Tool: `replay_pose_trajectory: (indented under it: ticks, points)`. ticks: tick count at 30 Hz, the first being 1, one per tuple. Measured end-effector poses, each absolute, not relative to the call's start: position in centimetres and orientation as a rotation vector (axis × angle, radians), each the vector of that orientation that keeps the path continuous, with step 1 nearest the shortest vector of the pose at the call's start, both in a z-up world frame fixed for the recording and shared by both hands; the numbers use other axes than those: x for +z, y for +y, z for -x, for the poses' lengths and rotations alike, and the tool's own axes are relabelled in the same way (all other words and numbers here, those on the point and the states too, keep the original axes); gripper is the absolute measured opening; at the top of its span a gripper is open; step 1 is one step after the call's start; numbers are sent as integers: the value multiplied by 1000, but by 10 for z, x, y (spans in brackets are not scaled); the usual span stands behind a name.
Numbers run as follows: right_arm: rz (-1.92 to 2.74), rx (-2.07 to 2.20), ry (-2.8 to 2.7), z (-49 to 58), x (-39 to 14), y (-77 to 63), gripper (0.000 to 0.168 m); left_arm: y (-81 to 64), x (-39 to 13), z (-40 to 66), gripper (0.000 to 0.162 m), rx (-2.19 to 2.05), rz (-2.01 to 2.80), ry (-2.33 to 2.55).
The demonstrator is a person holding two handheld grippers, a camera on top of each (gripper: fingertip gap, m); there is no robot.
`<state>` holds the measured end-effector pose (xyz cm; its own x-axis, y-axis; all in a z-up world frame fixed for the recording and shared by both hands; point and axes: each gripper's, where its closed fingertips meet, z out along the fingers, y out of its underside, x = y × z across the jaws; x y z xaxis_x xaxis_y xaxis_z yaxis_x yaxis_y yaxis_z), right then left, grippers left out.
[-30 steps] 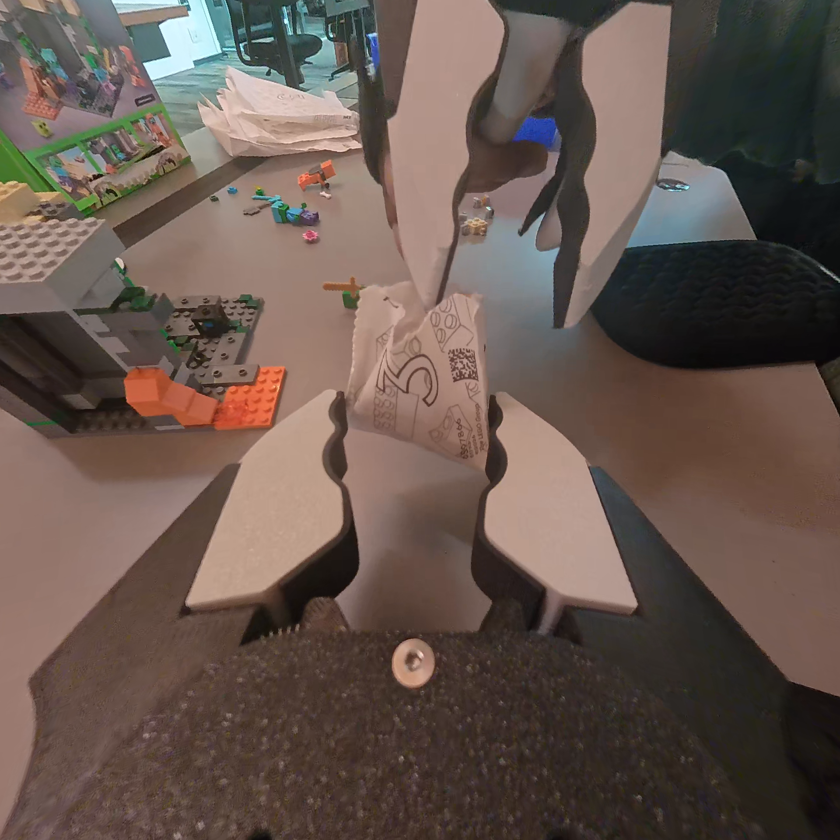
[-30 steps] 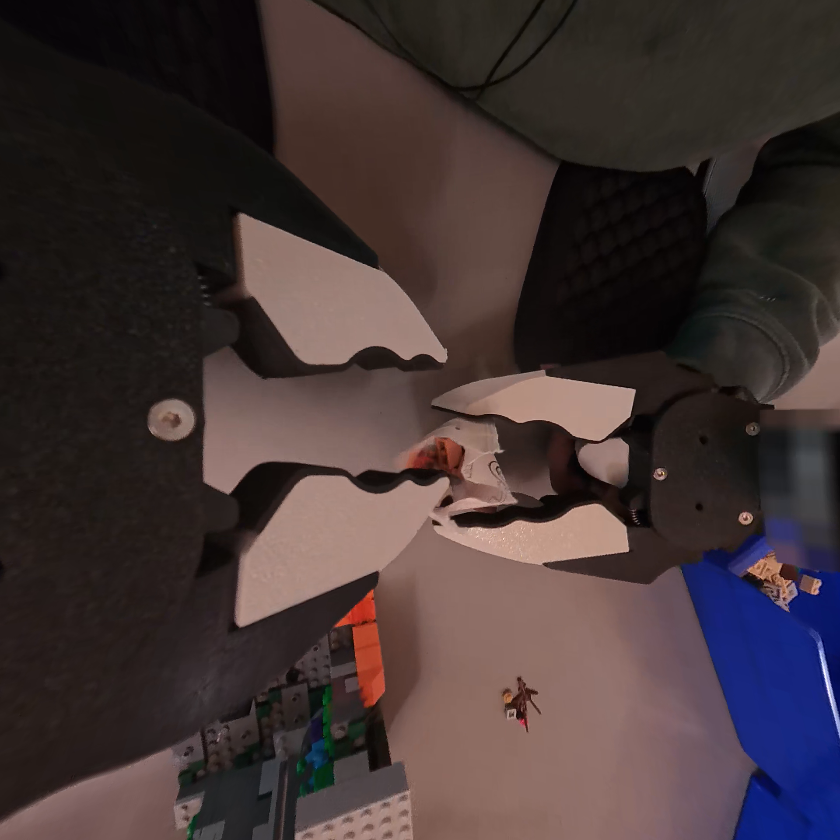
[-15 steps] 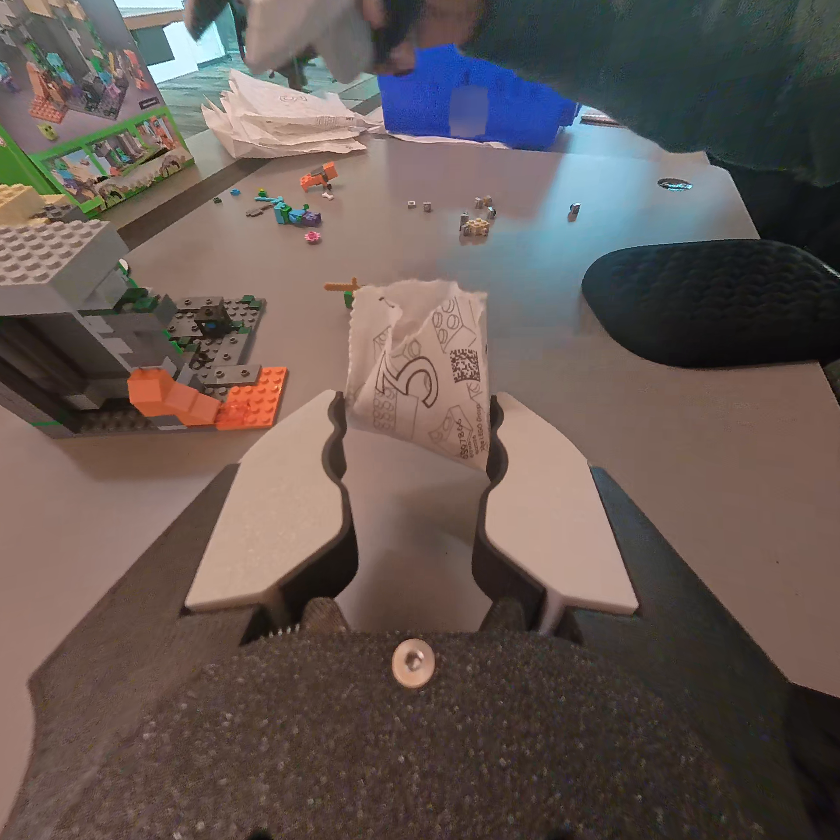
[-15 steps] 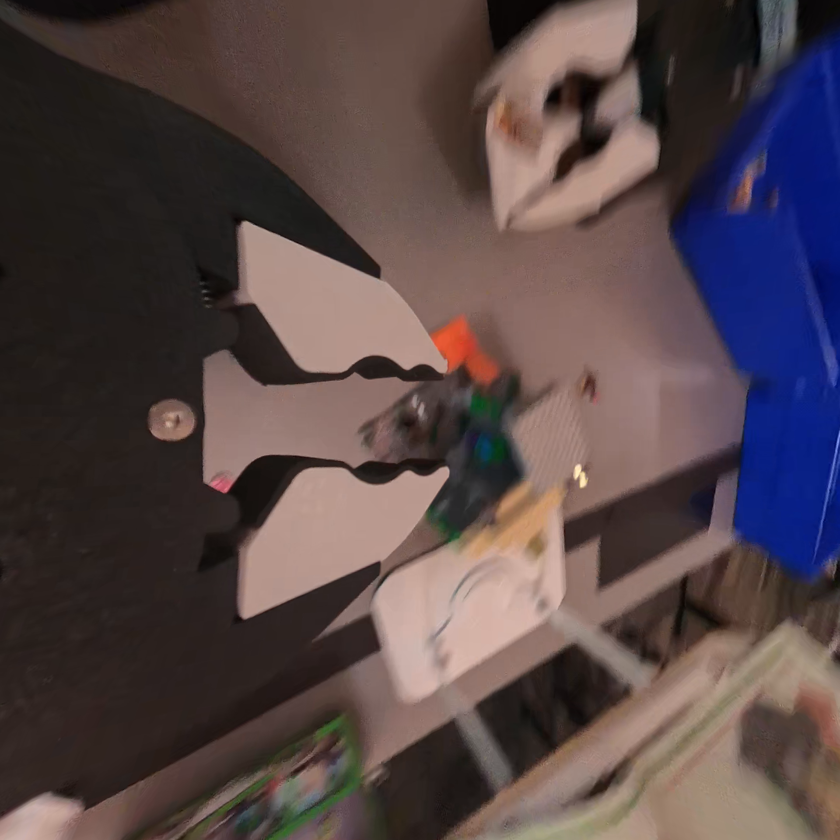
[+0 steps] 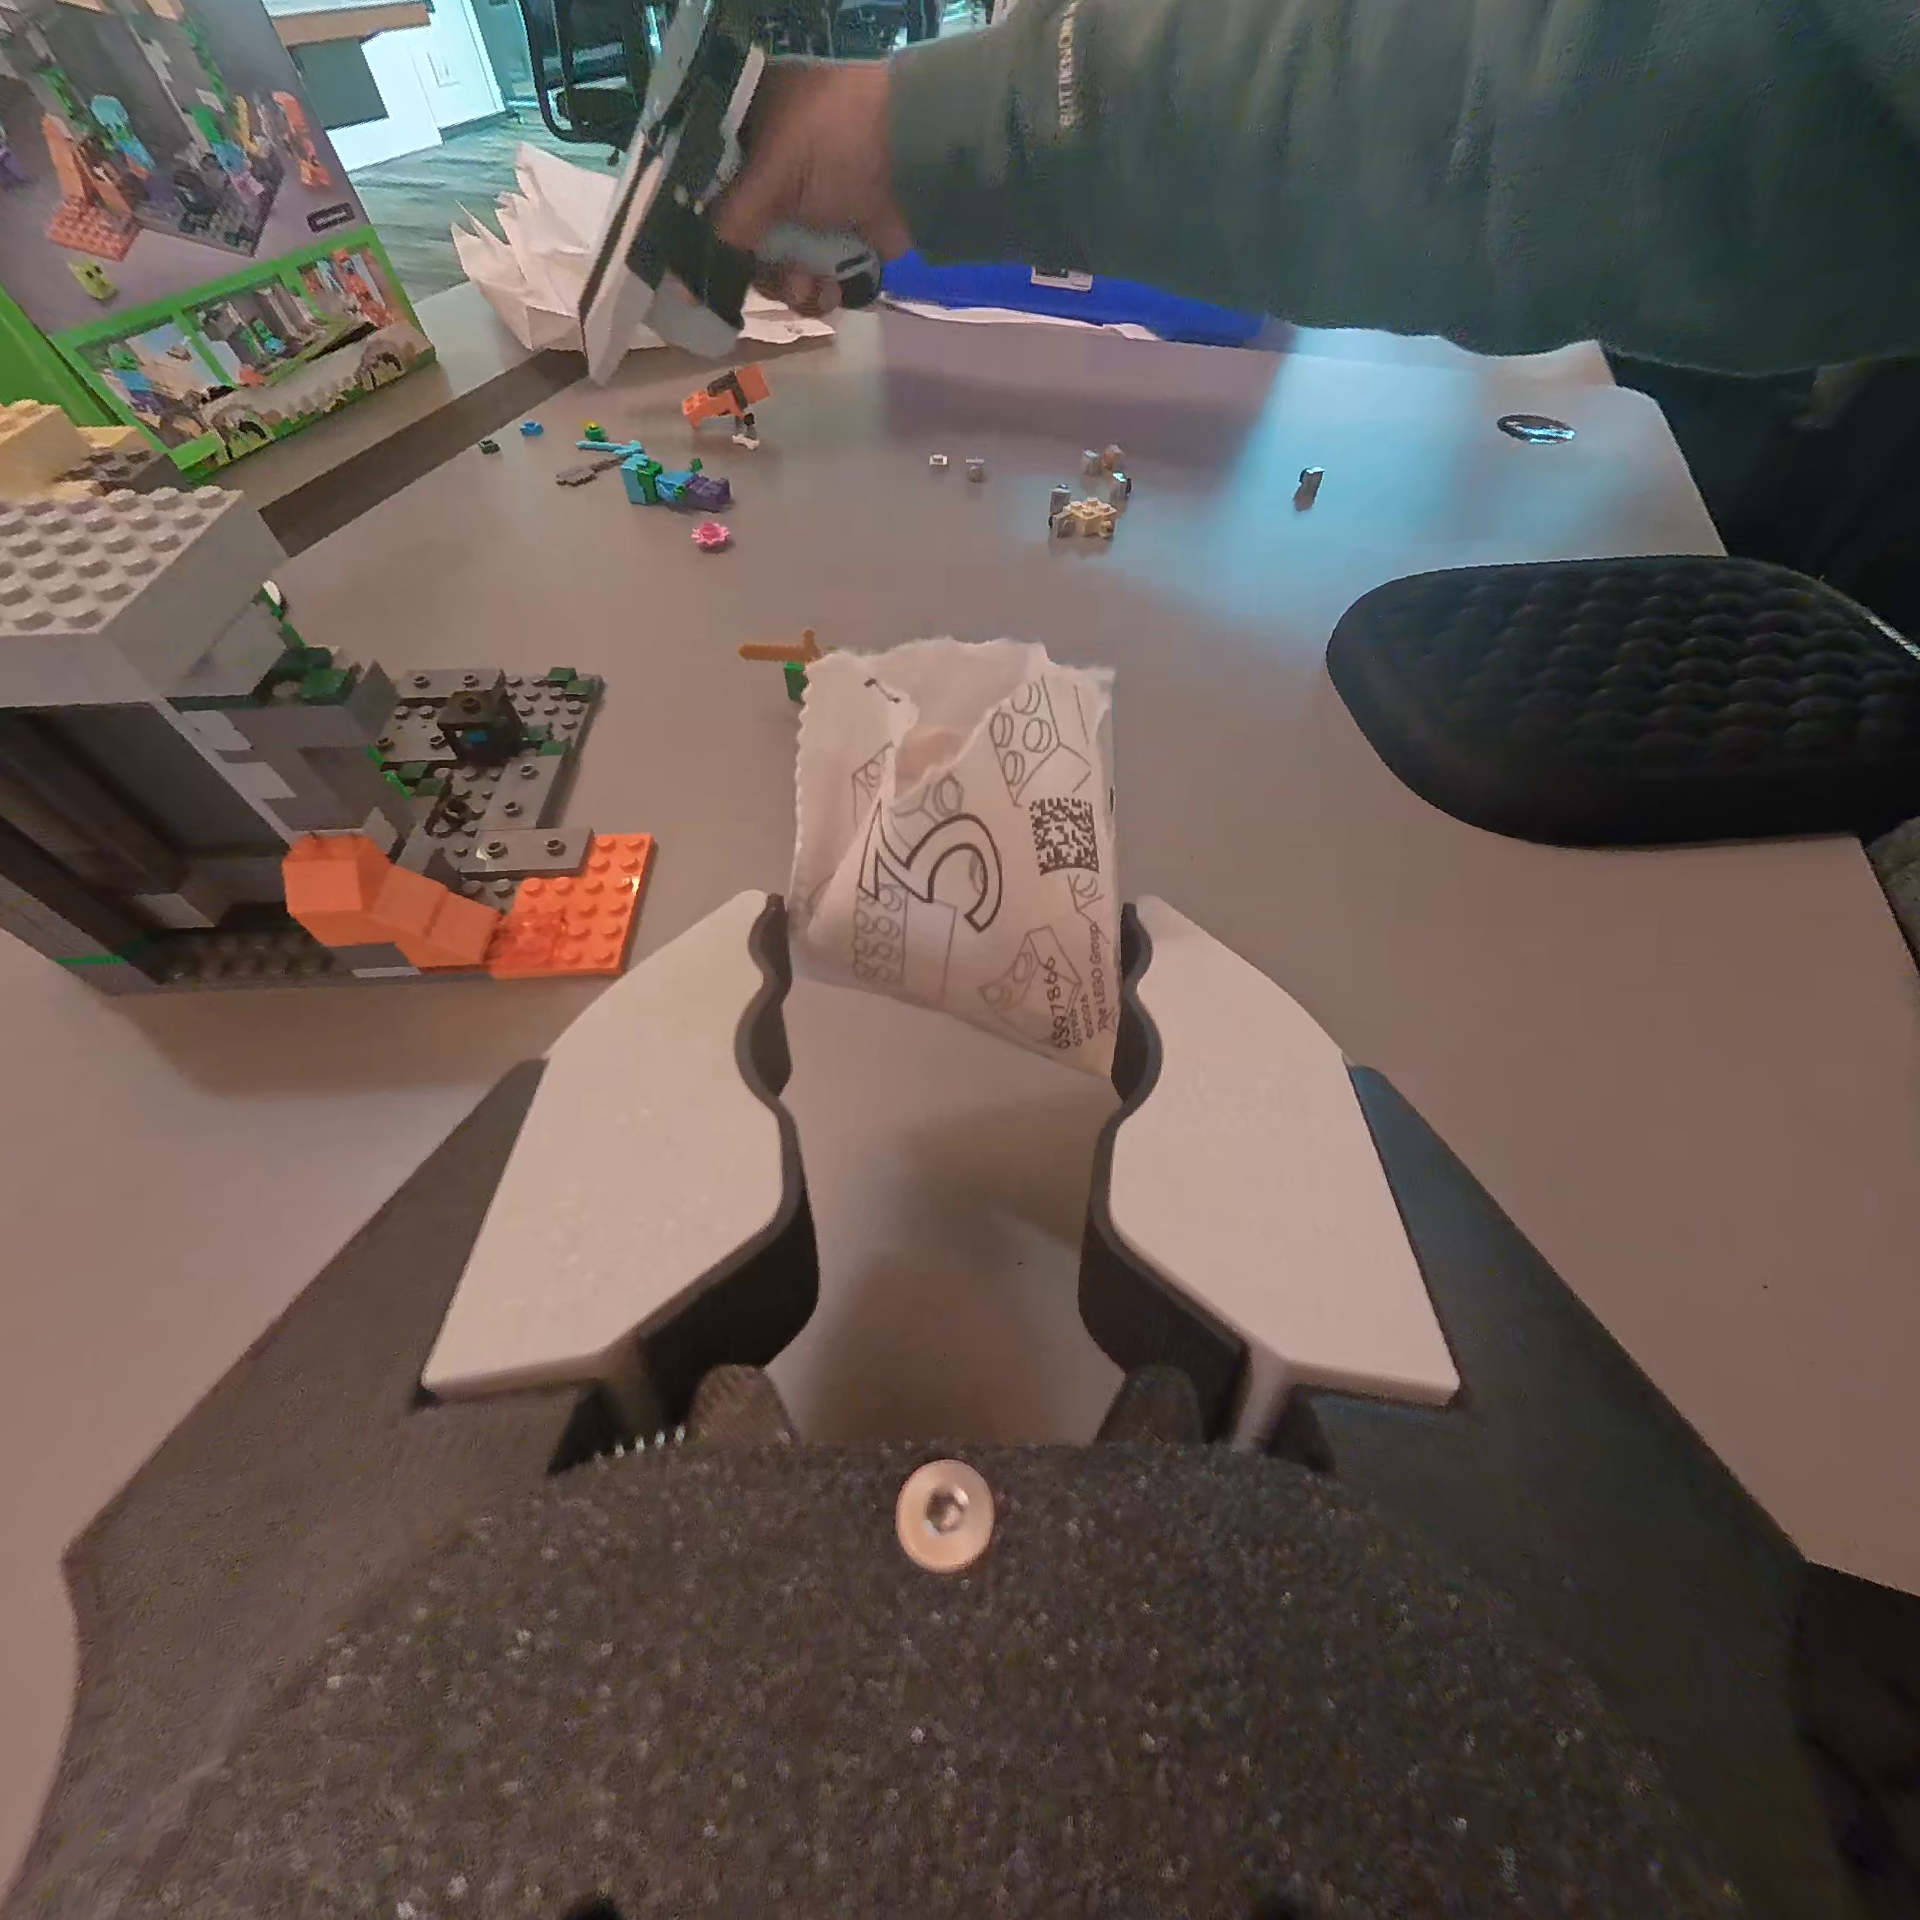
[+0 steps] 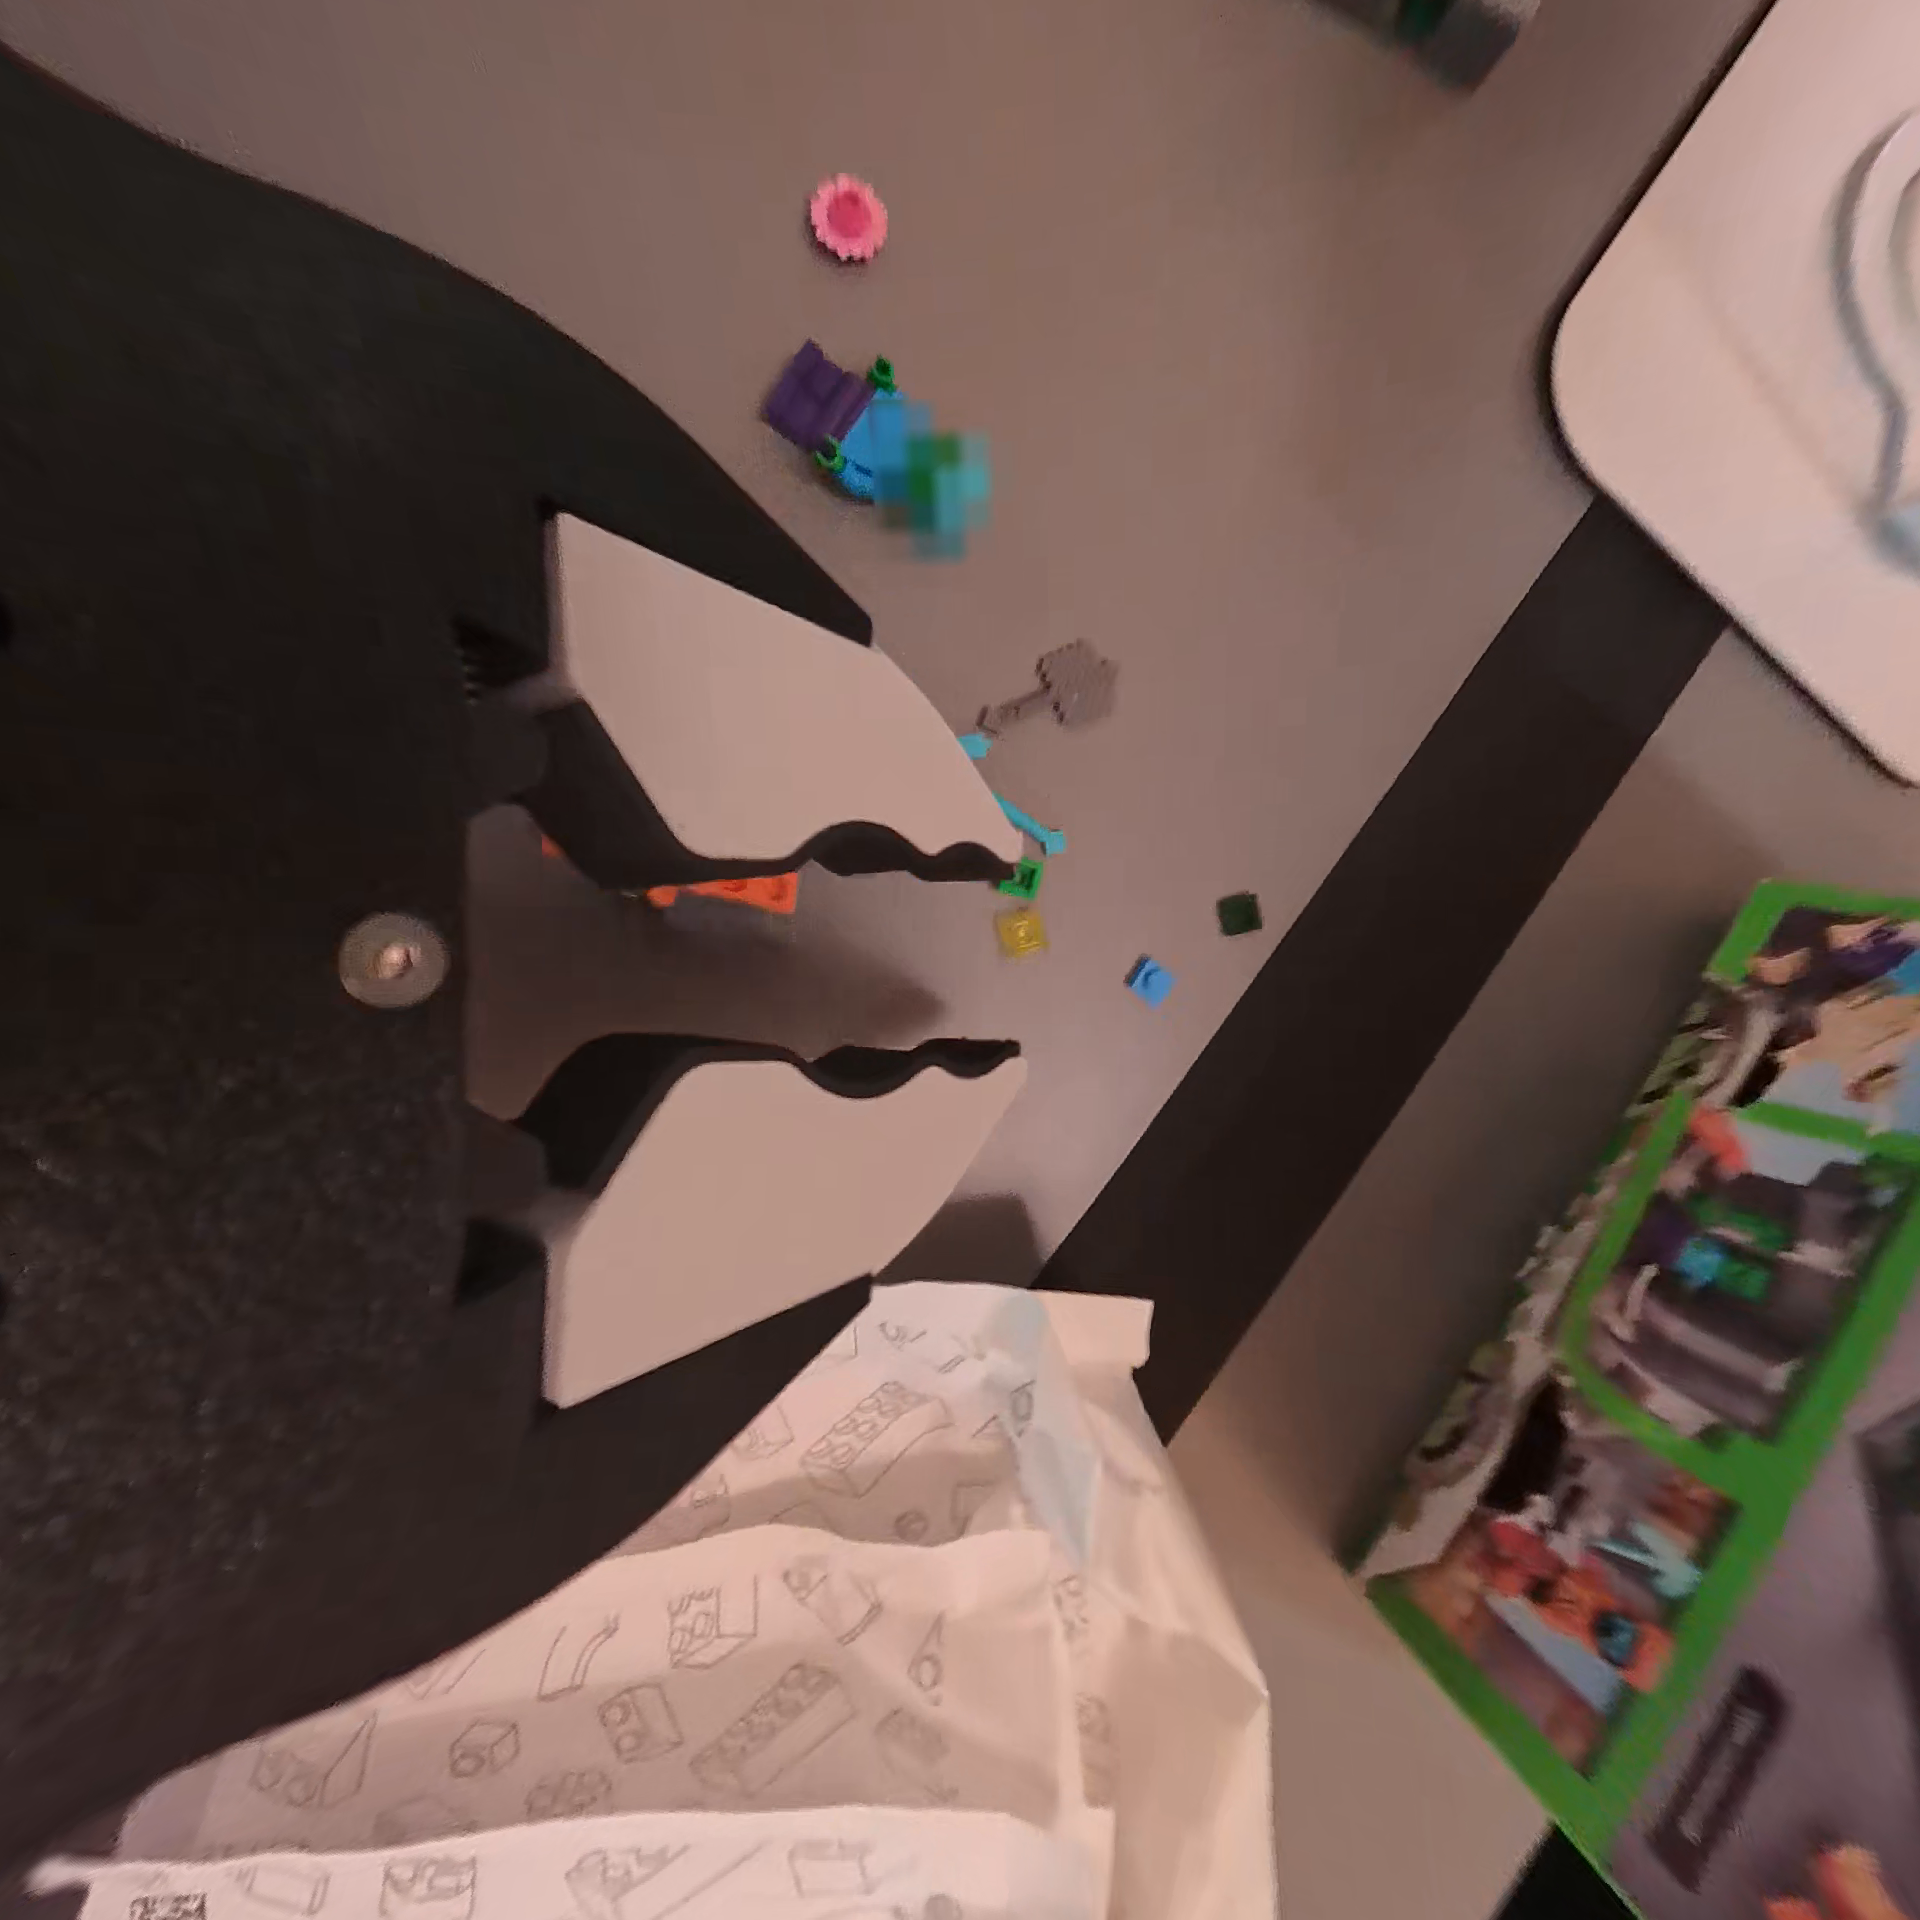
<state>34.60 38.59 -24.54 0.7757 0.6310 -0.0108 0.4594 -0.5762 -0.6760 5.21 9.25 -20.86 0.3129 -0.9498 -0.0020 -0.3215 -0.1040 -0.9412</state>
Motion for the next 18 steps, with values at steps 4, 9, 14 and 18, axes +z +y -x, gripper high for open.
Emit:
replay_pose_trajectory:
  ticks: [4,9,14,18]
  points:
    - [2309,366,-818,-341,-257,387,33,93,-208,-52,60,-832,1625,1172]
    - [2328,365,-852,-339,-260,391,33,93,-208,-52,60,-837,1629,1172]
    - [2381,339,-971,-335,-266,386,35,93,-208,-51,60,-845,1633,1168]
    - [2421,305,-983,-335,-267,389,32,93,-208,-52,60,-848,1637,1170]
